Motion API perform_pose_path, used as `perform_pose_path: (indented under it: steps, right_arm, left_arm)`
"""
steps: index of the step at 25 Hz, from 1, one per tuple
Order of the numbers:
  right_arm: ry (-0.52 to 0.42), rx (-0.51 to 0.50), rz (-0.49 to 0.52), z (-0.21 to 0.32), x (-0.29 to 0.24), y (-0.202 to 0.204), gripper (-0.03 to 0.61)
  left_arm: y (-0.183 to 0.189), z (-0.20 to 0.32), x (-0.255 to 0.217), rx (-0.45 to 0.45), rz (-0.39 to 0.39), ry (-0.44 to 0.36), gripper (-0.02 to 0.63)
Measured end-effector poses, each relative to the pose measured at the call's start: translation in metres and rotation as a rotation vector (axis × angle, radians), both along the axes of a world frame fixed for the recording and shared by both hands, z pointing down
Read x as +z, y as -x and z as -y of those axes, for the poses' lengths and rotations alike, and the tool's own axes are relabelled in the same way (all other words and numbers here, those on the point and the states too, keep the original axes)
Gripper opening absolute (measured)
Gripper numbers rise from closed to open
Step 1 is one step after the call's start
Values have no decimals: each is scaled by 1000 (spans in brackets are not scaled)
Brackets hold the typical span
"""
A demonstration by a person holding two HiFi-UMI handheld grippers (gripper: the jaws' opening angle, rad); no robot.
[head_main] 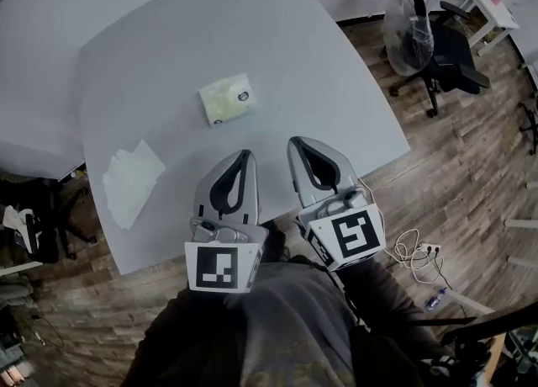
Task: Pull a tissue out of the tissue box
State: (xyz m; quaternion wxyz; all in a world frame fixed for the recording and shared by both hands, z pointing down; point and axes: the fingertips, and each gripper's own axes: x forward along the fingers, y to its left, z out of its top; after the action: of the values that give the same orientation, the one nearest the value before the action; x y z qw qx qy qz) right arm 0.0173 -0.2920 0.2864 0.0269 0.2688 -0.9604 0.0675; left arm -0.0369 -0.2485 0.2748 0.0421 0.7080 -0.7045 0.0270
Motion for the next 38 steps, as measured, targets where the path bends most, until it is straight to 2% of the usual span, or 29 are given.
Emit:
perform_pose_path:
  steps: [5,9,15,23,29,32,36,38]
  right_arm:
    - [10,-29,-13,33,13,31,3]
    - [-4,-62,-25,54,6,50,3]
    - [-17,-145,-42,87,14,83,3]
    - [65,-356,-94,131,70,130,23]
    - [126,-522,-123,143,110,155,44]
    - [135,-619,-147,143,130,165,65]
    - [189,-697,-186,148,156,172,104]
    - [185,-741,-191,151,165,176,109]
  left_arm:
    - [29,30,22,-29,-39,32,-3]
    - [46,45,20,-61,-48,31,-3]
    - [79,69,27,-151,-59,37,-3]
    - [106,106,76,-275,-105,131,-3]
    - [133,114,108,-425,-151,169,-3]
    - [136,118,125,-450,-158,205,-3]
    - [138,118,145,-484,-176,246,-3]
    - [140,119,152,-500,-179,256,-3]
